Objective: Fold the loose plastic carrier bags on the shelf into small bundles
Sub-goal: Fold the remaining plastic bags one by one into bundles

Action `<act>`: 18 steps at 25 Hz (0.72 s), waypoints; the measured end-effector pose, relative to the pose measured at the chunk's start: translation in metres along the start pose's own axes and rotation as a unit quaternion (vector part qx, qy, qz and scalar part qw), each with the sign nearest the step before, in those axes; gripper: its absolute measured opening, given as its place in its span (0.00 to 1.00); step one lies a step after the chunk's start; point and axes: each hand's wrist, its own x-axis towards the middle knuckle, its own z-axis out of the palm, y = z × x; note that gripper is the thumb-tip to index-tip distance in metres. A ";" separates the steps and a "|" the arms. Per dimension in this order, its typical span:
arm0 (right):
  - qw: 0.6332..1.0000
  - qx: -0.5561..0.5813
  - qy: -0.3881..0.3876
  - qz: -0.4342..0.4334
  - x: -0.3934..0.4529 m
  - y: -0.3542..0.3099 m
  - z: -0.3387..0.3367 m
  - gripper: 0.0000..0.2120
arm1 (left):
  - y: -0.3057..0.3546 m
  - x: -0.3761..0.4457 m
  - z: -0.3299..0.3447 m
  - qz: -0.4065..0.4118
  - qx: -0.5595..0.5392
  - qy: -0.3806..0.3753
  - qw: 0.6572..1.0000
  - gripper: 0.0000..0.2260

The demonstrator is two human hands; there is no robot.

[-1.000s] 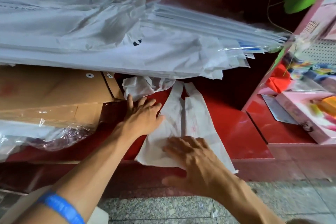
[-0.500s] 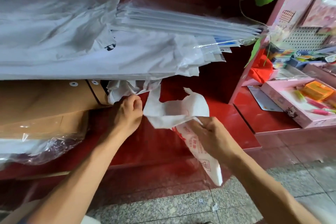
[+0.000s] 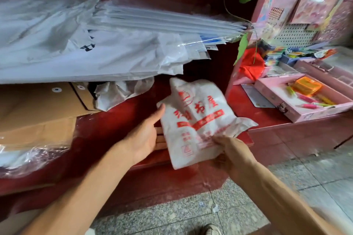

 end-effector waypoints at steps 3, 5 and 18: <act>0.993 -0.115 -0.021 0.003 -0.011 -0.004 -0.009 0.02 | -0.006 0.016 0.006 0.096 -0.073 0.046 0.992 0.16; 0.976 -0.195 0.050 -0.085 -0.007 -0.004 -0.020 0.10 | -0.004 0.025 0.002 0.133 -0.056 0.139 0.980 0.25; 0.623 -0.679 -0.124 -0.368 0.027 -0.009 -0.029 0.21 | 0.049 0.049 -0.027 0.243 0.024 0.160 0.956 0.18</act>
